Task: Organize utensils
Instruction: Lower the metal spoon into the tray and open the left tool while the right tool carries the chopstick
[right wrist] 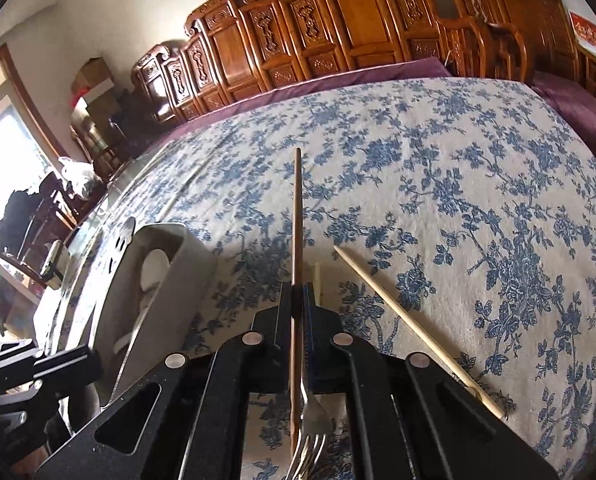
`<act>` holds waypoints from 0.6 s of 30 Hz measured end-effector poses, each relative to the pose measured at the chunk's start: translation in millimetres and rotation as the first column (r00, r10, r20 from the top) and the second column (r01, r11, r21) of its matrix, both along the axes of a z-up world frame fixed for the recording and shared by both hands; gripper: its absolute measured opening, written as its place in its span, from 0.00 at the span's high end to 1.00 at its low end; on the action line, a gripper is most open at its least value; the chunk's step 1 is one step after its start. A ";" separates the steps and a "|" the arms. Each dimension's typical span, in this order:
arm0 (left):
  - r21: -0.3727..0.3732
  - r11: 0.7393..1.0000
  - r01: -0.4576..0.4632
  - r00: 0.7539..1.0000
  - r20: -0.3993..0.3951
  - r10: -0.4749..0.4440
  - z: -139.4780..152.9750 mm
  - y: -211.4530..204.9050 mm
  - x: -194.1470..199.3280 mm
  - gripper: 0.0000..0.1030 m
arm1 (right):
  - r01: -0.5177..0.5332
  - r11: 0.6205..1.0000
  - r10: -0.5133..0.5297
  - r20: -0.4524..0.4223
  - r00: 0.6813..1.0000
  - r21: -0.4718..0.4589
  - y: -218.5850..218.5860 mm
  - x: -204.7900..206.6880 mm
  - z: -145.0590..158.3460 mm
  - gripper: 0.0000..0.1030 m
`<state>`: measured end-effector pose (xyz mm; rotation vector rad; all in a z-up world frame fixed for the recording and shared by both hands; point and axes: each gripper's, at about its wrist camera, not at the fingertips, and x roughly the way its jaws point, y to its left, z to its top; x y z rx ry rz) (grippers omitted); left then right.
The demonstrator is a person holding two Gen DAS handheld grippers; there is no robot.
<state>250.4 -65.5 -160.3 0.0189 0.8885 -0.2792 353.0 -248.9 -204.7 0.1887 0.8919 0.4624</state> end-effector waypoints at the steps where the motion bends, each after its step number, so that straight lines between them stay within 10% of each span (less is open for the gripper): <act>1: 0.002 1.000 -0.005 1.000 0.002 0.005 1.4 2.2 0.3 0.95 | -0.005 1.000 0.005 0.003 1.000 0.001 0.9 -2.2 1.5 0.94; 18: 0.058 0.993 -0.104 0.995 0.004 0.104 4.0 56.8 6.6 0.95 | -0.096 0.995 0.093 0.072 0.993 0.039 31.7 -29.5 25.1 0.94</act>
